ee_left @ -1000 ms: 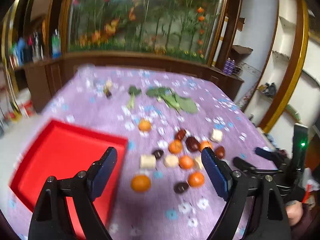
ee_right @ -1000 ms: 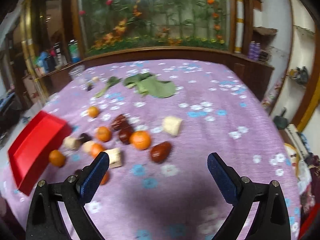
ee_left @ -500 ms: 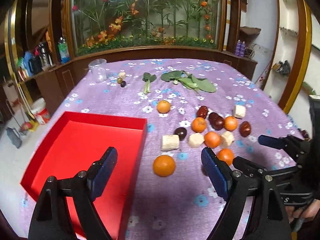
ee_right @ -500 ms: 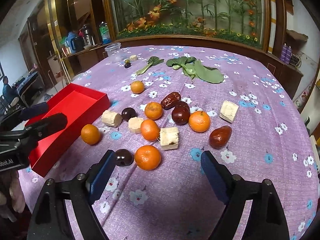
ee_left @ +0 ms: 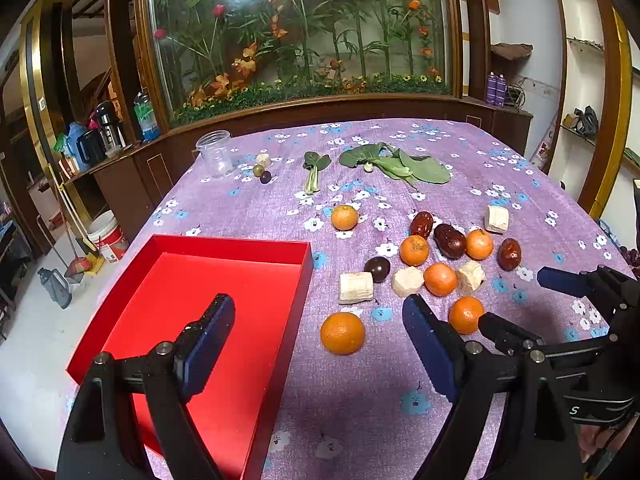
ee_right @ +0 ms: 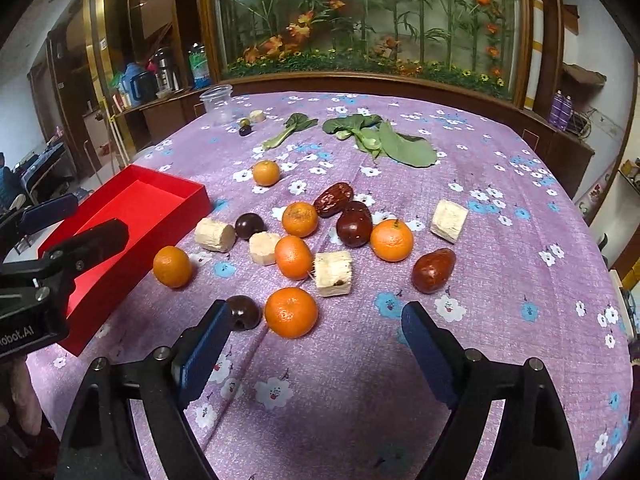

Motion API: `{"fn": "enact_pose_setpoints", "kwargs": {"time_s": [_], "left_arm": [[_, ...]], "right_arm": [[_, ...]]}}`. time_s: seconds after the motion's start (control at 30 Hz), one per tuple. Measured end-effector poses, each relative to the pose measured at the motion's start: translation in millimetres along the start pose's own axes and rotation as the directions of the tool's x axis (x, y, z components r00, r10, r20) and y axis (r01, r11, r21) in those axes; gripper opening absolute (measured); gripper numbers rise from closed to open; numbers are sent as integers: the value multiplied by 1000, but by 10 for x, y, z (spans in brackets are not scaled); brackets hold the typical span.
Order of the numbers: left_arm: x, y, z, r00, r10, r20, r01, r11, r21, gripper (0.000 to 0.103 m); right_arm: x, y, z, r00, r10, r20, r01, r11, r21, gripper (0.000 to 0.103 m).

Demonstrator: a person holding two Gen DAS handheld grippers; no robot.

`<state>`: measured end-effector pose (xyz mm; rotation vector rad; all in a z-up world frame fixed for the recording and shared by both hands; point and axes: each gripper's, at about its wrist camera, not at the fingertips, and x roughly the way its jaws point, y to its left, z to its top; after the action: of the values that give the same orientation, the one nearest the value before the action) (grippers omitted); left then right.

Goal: Organize fruits
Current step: 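Grasp the red date with the right tool while the left tool grasps a dark plum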

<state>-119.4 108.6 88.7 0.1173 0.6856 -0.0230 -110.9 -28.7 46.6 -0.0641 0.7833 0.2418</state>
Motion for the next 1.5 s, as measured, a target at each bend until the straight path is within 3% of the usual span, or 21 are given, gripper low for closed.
{"fn": "enact_pose_setpoints", "kwargs": {"time_s": [0.7, 0.83, 1.1, 1.2, 1.33, 1.5], "left_arm": [[47, -46, -33, 999, -29, -28, 29, 1000, -9, 85], [98, -61, -79, 994, -99, -48, 98, 995, -27, 85], [316, -395, -143, 957, -261, -126, 265, 964, 14, 85], [436, -547, -141, 944, -291, -157, 302, 952, 49, 74], [641, -635, -153, 919, -330, -217, 347, 937, 45, 52], [773, -624, -167, 899, -362, -248, 377, 926, 12, 51]], "right_arm": [[-19, -147, -54, 999, -54, -5, 54, 997, 48, 90], [-56, -336, -73, 997, -80, -8, 81, 995, 64, 90], [-55, -873, -49, 994, -107, -36, 111, 986, 126, 89], [2, -940, -5, 995, -93, -44, 98, 986, 131, 87], [138, -978, 89, 996, -61, -59, 69, 988, 136, 85], [363, -1000, 201, 995, -39, -94, 53, 986, 156, 82]]}}
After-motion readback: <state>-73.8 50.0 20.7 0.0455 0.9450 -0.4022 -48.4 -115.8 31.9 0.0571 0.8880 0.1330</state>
